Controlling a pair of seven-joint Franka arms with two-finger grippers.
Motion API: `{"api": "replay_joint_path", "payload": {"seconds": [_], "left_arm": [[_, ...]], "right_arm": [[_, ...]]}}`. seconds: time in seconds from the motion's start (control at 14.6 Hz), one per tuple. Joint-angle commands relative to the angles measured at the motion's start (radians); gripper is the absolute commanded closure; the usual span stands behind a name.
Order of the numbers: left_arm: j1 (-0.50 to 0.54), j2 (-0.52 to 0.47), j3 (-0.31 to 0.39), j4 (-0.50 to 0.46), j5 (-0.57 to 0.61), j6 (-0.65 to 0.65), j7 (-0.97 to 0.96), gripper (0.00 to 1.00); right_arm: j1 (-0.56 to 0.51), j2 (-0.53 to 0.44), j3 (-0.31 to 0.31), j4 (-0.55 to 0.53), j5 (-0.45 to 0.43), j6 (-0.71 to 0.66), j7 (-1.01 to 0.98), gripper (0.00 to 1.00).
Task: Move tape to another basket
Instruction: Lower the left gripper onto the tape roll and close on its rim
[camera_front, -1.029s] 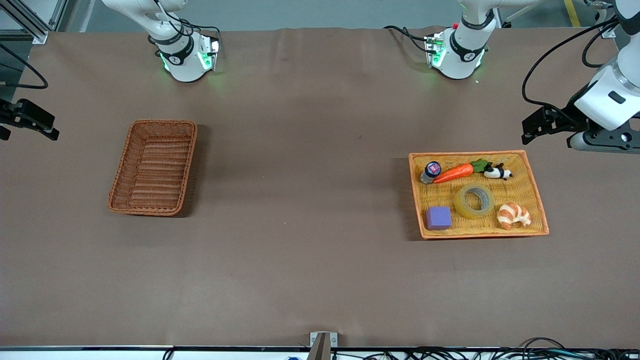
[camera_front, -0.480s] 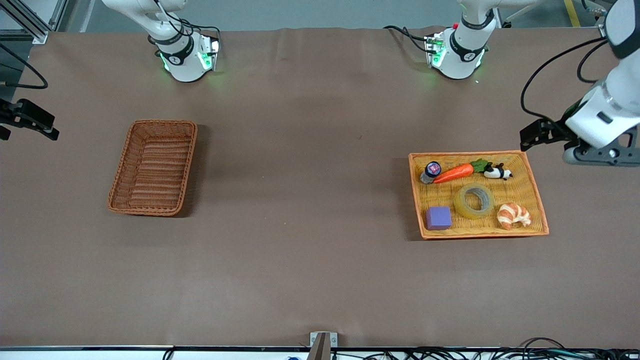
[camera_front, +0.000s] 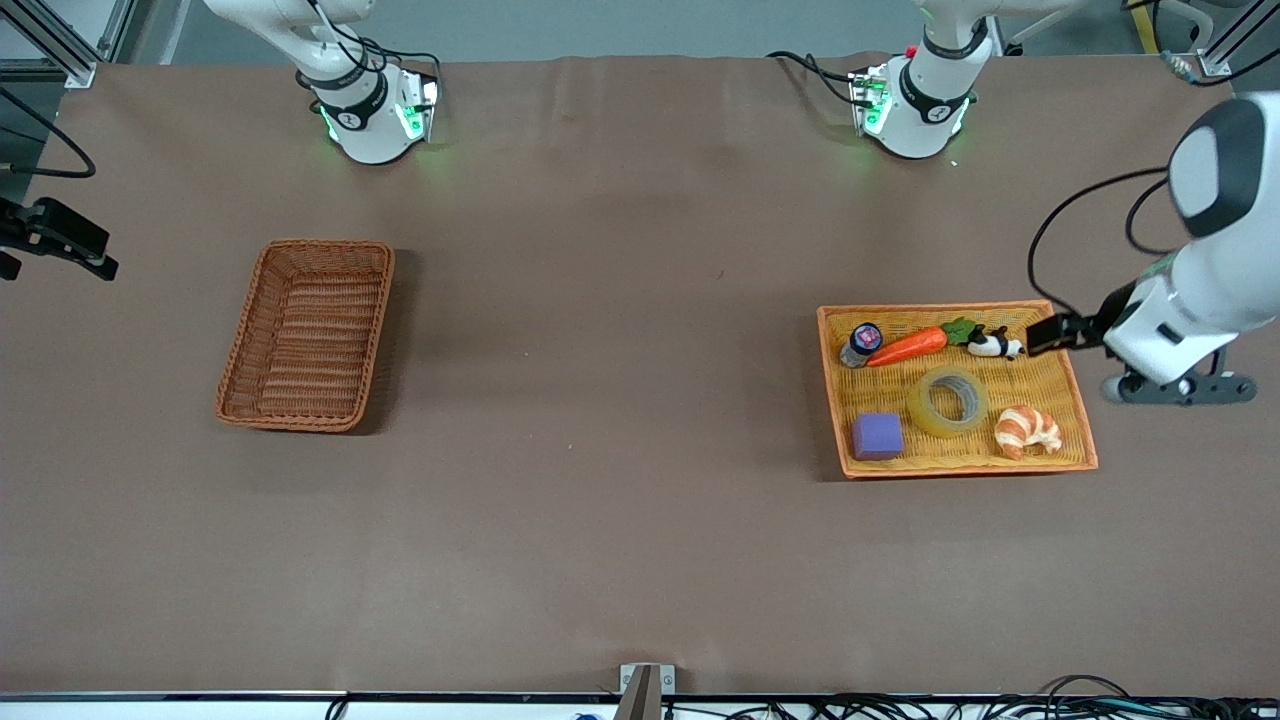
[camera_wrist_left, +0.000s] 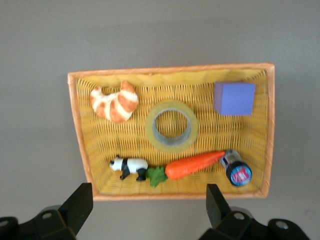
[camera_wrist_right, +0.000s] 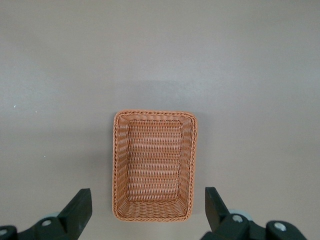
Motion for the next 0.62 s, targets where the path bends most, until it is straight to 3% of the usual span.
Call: {"api": "replay_joint_path", "payload": {"seconds": [0.0,0.55], "left_arm": [[0.002,0.070,-0.001,0.011,0.011,0.059,0.002,0.00],[0.020,0.185,0.008,-0.012,0.001,0.155,-0.002,0.00]], "right_arm": [[-0.017,-0.003,0.009,-0.002,0.017,-0.004,0.000,0.00],[-0.015,-0.003,0.007,-0.002,0.017,-0.006,0.000,0.00]]}}
